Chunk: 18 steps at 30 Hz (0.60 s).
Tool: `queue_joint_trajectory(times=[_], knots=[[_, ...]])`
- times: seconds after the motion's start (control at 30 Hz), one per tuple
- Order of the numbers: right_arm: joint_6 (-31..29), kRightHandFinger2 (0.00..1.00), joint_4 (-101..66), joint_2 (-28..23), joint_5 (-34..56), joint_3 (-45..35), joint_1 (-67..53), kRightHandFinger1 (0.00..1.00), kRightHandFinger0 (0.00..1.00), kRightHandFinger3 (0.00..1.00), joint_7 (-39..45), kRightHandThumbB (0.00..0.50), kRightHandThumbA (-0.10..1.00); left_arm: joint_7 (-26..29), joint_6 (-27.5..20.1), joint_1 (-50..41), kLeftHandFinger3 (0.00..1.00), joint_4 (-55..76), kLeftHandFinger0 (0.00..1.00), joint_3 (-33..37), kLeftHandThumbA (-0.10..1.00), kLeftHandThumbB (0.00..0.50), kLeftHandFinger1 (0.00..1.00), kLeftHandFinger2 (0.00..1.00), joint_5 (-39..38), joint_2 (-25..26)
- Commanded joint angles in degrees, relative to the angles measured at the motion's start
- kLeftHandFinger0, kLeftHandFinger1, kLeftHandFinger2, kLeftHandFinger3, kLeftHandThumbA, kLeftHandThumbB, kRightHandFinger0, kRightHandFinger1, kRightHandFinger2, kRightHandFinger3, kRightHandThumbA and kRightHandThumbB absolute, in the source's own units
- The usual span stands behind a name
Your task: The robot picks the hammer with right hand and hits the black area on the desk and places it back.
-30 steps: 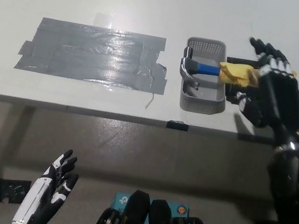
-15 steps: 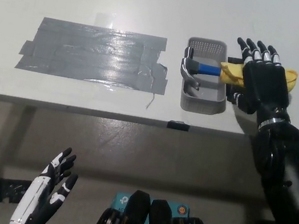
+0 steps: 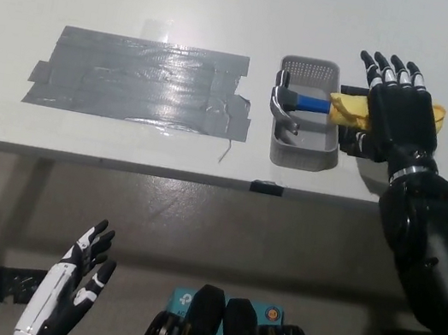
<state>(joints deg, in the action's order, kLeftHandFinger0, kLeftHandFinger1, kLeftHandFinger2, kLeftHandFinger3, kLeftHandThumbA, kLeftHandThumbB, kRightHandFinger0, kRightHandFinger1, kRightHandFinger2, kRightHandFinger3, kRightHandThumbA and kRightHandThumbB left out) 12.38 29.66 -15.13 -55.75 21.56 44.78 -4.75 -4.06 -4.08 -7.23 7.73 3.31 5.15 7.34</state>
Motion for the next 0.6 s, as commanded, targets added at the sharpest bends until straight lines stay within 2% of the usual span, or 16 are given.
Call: queue_joint_trajectory(times=[0.0, 0.03, 0.13, 0.23, 0.57], knots=[[0.58, 1.0, 0.64, -0.97, -0.56, 0.2, 3.73, 1.0, 1.0, 1.0, -2.42, 0.457, 0.79, -0.38, -2.13, -0.36, 1.0, 1.76, 1.0, 0.23, 0.84, 0.04, 1.0, 1.0, 0.34, 0.51], [0.5, 1.0, 1.07, -0.9, -0.52, 0.31, 3.97, 1.0, 1.0, 1.0, -2.45, 0.457, 0.79, -0.33, -2.62, -0.34, 1.0, 1.53, 1.0, 0.1, 0.81, 0.03, 1.0, 1.0, -0.21, 0.29], [0.26, 1.0, 3.41, -0.5, -0.49, 0.71, 4.8, 1.0, 1.0, 1.0, -3.45, 0.462, 0.79, -0.43, -3.04, -0.3, 1.0, 1.39, 1.0, 0.13, 0.82, 0.017, 1.0, 1.0, -0.29, 0.38], [-0.07, 1.0, 5.84, -0.26, -0.16, 1.06, 5.68, 1.0, 1.0, 1.0, -4.24, 0.465, 0.8, -0.56, -2.44, -0.19, 1.0, 1.55, 1.0, 0.22, 0.83, 0.029, 1.0, 1.0, 0.02, 0.57], [-0.54, 1.0, 9.88, -0.06, 0.31, 2.11, 7.15, 1.0, 1.0, 1.0, -5.44, 0.461, 0.79, -0.66, -2.48, 0.18, 1.0, 1.74, 0.93, 0.26, 0.84, 0.012, 1.0, 1.0, 0.25, 0.79]])
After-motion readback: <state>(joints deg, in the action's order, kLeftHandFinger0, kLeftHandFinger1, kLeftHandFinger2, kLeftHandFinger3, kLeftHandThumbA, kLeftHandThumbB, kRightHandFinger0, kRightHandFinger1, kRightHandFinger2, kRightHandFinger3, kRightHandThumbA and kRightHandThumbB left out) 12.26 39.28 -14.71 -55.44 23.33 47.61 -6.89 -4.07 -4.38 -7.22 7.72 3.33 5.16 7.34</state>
